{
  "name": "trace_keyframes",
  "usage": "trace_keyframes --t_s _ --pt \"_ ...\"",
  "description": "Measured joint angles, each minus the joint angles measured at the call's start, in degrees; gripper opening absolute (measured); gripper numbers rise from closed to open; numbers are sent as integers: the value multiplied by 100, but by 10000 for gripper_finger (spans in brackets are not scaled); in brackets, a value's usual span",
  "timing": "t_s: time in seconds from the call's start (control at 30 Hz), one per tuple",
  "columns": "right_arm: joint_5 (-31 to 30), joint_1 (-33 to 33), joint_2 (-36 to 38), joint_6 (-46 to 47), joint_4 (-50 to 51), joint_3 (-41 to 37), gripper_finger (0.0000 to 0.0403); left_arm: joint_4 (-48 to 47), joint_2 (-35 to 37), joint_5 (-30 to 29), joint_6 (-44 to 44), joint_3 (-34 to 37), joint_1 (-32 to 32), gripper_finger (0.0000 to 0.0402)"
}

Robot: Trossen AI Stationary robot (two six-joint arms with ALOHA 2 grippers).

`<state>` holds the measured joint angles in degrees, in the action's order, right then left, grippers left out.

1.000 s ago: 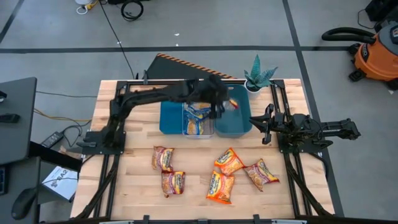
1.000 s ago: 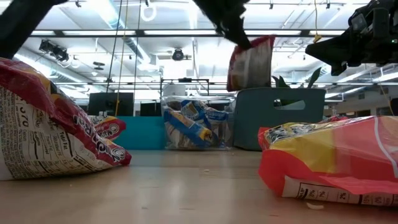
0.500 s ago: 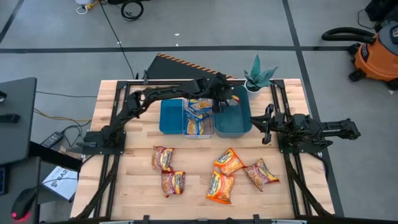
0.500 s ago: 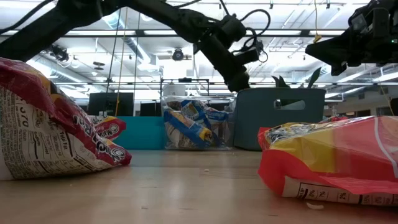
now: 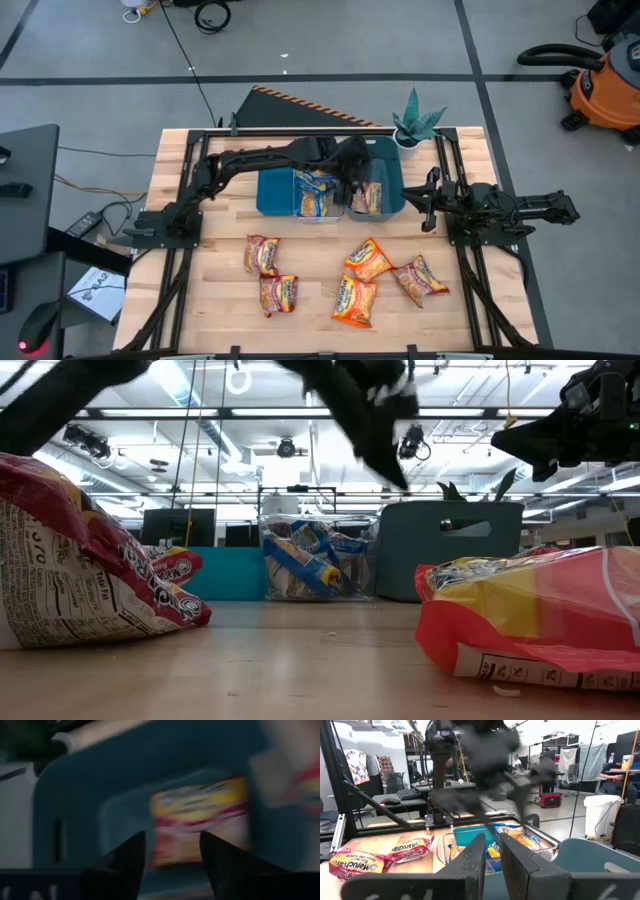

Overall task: Sort Maruchan noodles
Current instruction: Put the left red noodle into the green bin

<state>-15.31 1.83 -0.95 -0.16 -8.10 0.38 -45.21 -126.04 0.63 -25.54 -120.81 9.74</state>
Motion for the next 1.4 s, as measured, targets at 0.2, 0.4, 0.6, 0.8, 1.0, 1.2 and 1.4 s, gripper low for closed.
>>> trace_keyframes --t_s 0.2,0.4,0.6,0.8,1.0,1.2,1.4 --pt "0 0 0 1 0 0 61 -949 287 869 1230 -241 -737 207" --pt "0 0 0 0 0 -1 61 -2495 342 777 2324 -160 -1525 191" --pt "0 1 0 1 3 0 61 -3671 345 58 3231 482 -2098 175" --pt "0 -1 0 1 2 0 61 -3766 595 164 3474 1663 -2213 149" --pt "0 1 0 1 2 -1 61 -2596 1639 -67 4068 3147 -2189 120" --pt "0 0 0 0 2 -1 61 -1359 2481 -233 4826 4434 -2078 117" --pt "0 1 0 1 0 0 61 -794 2568 -575 5311 5178 -2055 123"
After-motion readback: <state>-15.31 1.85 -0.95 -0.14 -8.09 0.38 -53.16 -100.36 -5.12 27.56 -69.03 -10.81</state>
